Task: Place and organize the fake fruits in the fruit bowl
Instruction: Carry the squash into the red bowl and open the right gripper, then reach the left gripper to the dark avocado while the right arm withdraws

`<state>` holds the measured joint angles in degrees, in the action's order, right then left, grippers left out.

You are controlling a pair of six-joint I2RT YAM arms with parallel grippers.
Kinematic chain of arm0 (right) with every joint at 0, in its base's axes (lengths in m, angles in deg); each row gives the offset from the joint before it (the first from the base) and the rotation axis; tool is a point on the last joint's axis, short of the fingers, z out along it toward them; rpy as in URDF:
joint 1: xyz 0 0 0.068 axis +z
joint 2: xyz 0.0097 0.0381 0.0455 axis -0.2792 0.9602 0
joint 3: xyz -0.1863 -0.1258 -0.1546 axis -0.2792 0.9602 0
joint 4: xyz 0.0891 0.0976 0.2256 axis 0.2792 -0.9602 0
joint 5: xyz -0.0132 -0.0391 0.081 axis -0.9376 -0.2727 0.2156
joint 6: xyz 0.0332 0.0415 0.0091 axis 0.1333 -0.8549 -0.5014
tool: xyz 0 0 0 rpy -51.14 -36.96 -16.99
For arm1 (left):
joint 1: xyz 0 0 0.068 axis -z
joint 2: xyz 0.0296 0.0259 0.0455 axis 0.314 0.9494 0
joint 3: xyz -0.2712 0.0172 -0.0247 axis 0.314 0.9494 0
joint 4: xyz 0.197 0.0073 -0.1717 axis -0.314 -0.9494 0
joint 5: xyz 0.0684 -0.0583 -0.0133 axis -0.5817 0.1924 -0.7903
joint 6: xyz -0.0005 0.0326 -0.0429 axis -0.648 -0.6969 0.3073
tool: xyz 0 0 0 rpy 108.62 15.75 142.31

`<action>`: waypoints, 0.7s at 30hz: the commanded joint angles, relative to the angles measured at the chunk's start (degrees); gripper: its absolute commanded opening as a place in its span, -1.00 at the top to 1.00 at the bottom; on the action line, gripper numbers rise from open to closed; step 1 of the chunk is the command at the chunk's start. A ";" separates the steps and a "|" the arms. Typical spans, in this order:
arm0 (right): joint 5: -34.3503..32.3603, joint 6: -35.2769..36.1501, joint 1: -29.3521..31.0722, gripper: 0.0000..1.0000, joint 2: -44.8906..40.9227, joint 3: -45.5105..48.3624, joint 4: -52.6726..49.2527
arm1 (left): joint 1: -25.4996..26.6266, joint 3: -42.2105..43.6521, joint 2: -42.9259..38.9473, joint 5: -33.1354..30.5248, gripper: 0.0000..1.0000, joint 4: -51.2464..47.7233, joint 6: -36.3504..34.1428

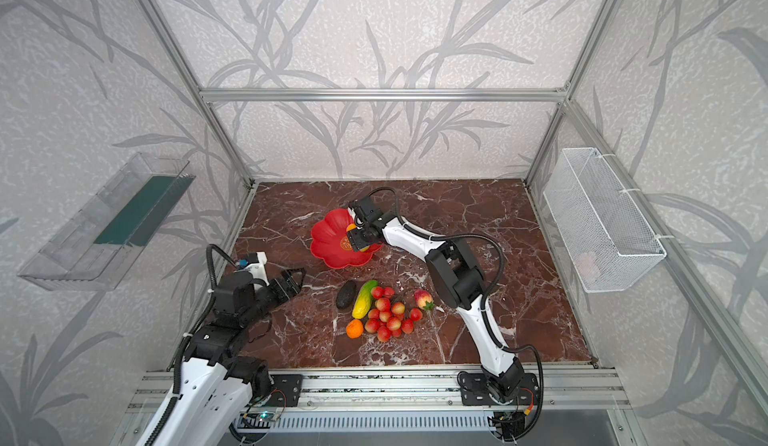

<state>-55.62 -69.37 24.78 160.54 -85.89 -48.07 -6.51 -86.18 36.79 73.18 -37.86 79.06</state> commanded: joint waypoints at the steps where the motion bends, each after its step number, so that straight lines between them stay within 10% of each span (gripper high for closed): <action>1: -2.05 -1.91 -0.04 -0.73 -15.90 9.47 11.88 | 6.98 0.49 4.11 -5.14 -0.62 5.14 0.16; 10: -3.46 -4.91 -2.63 -0.98 -40.79 35.97 17.75 | 23.71 -3.81 24.25 -12.46 -0.61 11.13 -1.49; 21: -3.40 -5.78 -7.12 -0.98 -58.51 51.14 12.65 | 28.23 -6.65 39.21 -17.33 -0.61 15.90 -0.90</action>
<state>-58.64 -74.99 18.31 105.92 -35.14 -34.52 21.53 -91.17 74.08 59.32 -23.77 78.10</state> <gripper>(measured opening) 0.990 0.806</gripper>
